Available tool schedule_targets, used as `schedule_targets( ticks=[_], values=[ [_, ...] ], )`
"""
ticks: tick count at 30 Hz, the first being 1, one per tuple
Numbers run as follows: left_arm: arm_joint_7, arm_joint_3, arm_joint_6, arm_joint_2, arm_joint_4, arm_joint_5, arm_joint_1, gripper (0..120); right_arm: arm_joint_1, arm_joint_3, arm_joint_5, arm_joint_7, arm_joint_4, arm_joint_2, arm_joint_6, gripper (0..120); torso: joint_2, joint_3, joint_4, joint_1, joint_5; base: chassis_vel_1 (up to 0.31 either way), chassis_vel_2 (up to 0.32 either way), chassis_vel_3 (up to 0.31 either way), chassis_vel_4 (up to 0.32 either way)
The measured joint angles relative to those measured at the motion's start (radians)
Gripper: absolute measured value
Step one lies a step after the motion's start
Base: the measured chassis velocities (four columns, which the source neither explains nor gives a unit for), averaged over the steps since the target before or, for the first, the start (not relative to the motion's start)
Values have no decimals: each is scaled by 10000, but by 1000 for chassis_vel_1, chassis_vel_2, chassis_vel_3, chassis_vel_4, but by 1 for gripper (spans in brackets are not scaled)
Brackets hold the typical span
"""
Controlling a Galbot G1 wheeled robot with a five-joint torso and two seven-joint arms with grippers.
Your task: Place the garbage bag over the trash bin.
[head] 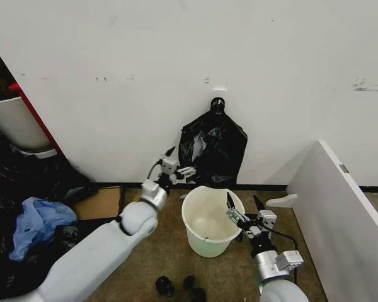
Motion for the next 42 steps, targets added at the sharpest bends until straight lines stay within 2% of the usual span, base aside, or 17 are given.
schedule_targets(
  ticks=[3,8,16,26,30,32,34,38,41,42],
  values=[
    [-176,256,61,-140,269,153,-163,96,-40,32,52,4,100,16,-1,100,0,0,0,0,1,0,0,0,0],
    [-414,187,83,-214,365,374,-172,94,-76,47,108,5,206,32,-15,100,0,-1,1,-1,0,0,0,0,0],
    [-493,-335,20,211,-173,236,234,94,-96,-100,98,-18,280,136,-72,100,0,-2,5,-2,0,0,0,0,0],
    [-369,-250,-164,-190,483,348,-50,94,-147,-168,64,-35,409,208,-108,100,0,-2,0,-2,0,0,0,0,0],
    [-248,-71,-224,-213,575,423,-153,84,-196,-192,52,-40,435,225,-136,100,0,-2,0,-2,0,0,0,0,0],
    [-201,19,-243,-229,623,481,-161,71,-183,-228,49,-43,446,236,-170,100,0,-2,1,-2,0,0,0,0,0],
    [-197,37,-251,-240,661,516,-161,68,-164,-239,51,-43,457,236,-191,100,0,-2,1,-2,0,0,0,0,0],
    [-180,99,-304,-328,873,626,-206,50,-100,-272,102,-44,467,211,-241,100,0,-2,1,-2,0,0,0,0,0],
    [-145,148,-320,-418,1012,641,-273,39,-88,-277,161,-44,471,194,-255,100,0,-1,1,-2,0,0,0,0,0],
    [-145,148,-320,-418,1012,641,-273,39,-88,-277,161,-44,471,194,-255,100,0,-1,1,-2,0,0,0,0,0]
  ],
)
